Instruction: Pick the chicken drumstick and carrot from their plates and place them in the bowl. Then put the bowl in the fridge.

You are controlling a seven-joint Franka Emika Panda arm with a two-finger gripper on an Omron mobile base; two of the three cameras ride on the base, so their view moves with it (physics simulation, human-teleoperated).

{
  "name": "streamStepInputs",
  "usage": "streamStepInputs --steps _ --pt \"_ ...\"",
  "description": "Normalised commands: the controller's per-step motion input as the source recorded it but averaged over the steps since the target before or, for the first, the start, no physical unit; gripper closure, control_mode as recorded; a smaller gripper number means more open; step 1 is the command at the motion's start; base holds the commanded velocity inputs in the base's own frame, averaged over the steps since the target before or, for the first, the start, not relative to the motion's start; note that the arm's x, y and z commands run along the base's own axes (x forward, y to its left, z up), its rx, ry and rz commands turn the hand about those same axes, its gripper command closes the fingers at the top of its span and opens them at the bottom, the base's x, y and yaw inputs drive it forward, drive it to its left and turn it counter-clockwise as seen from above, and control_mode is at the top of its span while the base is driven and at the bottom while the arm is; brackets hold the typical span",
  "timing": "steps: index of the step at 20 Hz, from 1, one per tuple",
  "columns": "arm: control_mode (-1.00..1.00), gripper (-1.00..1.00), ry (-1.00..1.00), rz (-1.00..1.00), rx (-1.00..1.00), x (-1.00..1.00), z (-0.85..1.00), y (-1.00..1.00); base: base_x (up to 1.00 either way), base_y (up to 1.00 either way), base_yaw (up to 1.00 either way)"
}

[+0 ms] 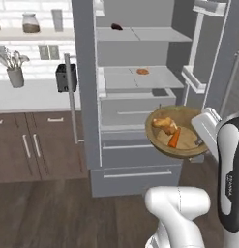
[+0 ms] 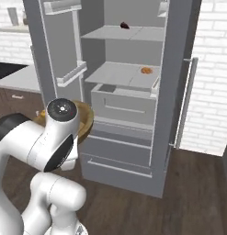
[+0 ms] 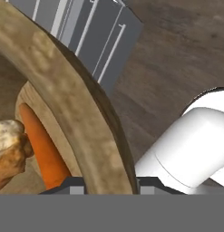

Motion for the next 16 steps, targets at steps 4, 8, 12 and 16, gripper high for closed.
streamStepInputs --steps 4,8,12,16 --pt "1.0 1.0 0.0 0.0 0.0 0.0 0.0 0.0 1.0 0.33 -0.23" --pt "1.0 1.0 0.0 0.0 0.0 0.0 0.0 0.0 0.61 -0.12 -0.43" --pt "1.0 1.0 0.0 0.0 0.0 0.0 0.0 0.0 0.6 0.18 -0.46" --pt "1.0 1.0 0.0 0.0 0.0 0.0 0.0 0.0 0.74 0.06 -0.09"
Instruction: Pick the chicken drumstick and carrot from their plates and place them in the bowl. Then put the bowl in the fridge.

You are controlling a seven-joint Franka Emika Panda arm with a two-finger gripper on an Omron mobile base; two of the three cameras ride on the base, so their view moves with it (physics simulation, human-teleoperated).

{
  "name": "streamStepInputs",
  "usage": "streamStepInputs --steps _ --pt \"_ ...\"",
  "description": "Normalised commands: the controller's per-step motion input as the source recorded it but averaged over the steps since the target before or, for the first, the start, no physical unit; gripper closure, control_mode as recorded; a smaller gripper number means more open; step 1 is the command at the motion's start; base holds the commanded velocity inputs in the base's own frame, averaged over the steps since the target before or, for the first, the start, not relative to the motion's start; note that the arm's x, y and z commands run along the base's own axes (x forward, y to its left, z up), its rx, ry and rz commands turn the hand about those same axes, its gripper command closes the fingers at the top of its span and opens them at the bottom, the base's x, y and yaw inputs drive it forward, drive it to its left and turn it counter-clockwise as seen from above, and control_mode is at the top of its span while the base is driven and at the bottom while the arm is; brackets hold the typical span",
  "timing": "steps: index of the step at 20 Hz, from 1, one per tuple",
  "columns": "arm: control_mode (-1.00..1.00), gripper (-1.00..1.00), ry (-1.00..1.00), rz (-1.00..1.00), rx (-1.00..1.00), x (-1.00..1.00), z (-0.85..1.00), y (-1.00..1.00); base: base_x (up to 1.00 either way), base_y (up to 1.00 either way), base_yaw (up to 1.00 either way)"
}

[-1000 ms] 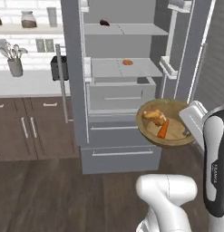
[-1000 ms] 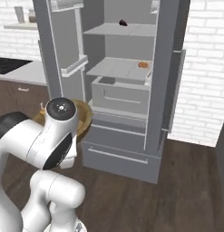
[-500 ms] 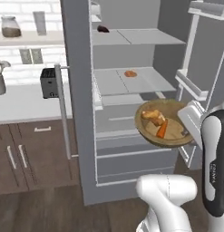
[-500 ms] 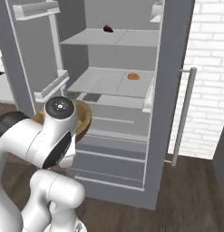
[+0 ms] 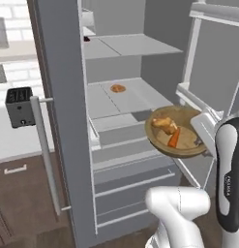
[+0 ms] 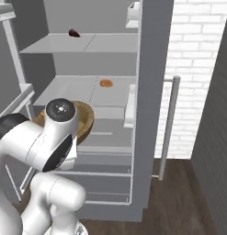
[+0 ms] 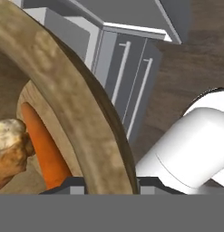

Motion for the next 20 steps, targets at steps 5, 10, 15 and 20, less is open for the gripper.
streamStepInputs --steps 5,10,15,20 --pt "1.0 1.0 0.0 0.0 0.0 0.0 0.0 0.0 0.9 0.04 0.0" --pt "1.0 1.0 0.0 0.0 0.0 0.0 0.0 0.0 0.73 -0.02 0.04" --pt "1.0 1.0 0.0 0.0 0.0 0.0 0.0 0.0 0.59 -0.03 0.31" --pt "-1.0 1.0 0.0 0.05 0.0 0.46 0.0 0.11 0.18 0.0 0.12"
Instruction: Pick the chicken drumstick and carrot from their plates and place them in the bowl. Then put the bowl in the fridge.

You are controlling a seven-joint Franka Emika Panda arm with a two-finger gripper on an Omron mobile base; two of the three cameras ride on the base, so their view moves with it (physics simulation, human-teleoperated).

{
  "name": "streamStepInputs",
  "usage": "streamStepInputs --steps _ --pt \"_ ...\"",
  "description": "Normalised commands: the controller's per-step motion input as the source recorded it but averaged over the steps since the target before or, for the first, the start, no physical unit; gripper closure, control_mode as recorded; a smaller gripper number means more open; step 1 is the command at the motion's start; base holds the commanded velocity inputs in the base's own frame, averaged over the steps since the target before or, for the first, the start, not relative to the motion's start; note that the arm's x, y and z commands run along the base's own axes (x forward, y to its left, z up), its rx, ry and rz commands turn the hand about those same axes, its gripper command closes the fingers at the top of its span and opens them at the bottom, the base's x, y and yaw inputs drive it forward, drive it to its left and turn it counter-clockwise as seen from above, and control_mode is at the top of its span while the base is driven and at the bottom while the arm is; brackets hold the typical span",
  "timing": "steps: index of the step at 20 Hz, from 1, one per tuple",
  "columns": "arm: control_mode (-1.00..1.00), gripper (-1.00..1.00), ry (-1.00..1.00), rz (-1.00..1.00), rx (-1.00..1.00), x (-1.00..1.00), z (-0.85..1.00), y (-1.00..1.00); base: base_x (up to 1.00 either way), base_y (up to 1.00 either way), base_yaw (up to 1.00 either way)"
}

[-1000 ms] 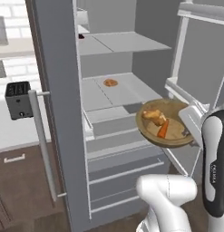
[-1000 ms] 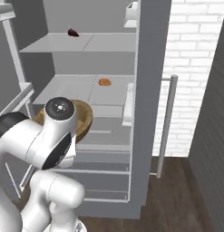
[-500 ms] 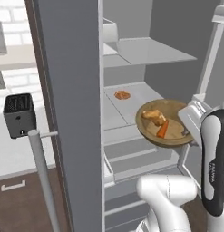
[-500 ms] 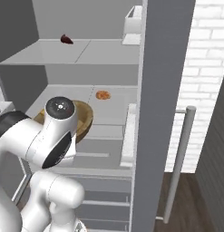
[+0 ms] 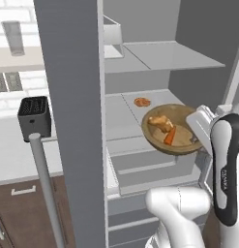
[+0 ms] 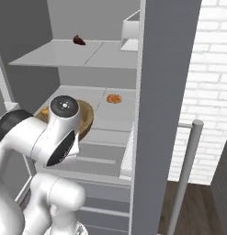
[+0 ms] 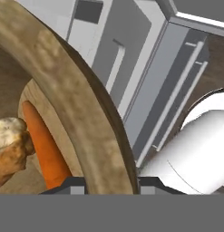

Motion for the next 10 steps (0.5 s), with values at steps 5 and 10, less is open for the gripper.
streamStepInputs --steps 5,10 --pt "-1.0 1.0 -0.01 0.01 0.03 1.0 0.0 0.08 0.0 0.0 0.0" --pt "-1.0 1.0 -0.04 0.03 0.19 0.84 -0.17 0.24 0.0 0.0 0.0"
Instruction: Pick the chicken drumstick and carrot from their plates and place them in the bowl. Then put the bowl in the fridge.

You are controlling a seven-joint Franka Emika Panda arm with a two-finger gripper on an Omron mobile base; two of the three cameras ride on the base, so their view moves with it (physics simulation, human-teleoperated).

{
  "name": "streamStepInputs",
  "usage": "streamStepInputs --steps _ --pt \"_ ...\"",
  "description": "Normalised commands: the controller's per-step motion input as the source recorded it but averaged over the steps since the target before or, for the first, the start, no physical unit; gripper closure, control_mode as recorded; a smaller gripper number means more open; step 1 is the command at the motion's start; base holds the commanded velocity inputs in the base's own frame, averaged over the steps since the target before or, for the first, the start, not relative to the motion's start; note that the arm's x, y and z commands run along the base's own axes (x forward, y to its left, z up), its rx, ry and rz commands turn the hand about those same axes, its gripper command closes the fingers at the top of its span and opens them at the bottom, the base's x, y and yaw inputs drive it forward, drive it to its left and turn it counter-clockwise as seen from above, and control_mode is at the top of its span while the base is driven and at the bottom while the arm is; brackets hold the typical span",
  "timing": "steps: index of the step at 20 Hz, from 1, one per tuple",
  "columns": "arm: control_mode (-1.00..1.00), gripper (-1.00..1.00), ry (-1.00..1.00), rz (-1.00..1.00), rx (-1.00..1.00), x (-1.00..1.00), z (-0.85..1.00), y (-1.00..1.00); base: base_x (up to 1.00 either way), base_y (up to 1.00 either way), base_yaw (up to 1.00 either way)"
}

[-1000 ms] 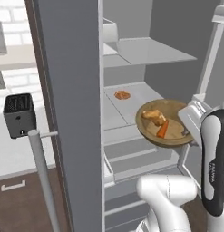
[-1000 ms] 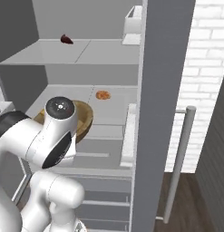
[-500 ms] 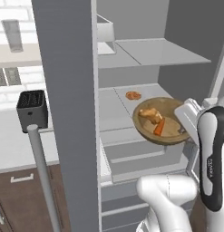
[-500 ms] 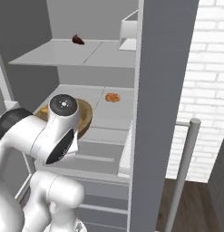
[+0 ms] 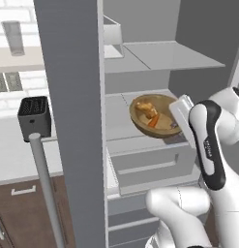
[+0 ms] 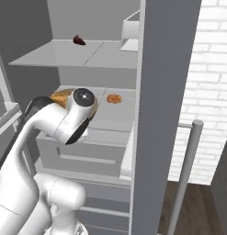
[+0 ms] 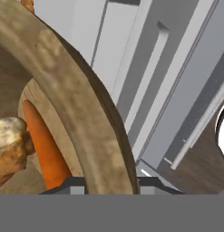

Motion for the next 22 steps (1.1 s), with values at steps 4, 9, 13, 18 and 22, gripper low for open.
streamStepInputs --steps 4,9,13,18,22 --pt "-1.0 1.0 -0.18 0.0 0.05 0.49 -0.29 0.55 0.0 0.0 0.0" --pt "-1.0 1.0 0.0 0.0 0.0 0.68 -0.21 0.27 0.0 0.0 0.0" --pt "-1.0 1.0 0.0 0.0 0.0 0.74 -0.28 0.12 0.0 0.0 0.0" --pt "-1.0 1.0 0.03 0.0 0.0 0.69 -0.24 0.04 0.0 0.0 0.0" --pt "-1.0 1.0 0.03 0.0 0.0 0.61 -0.45 0.07 0.0 0.0 0.0"
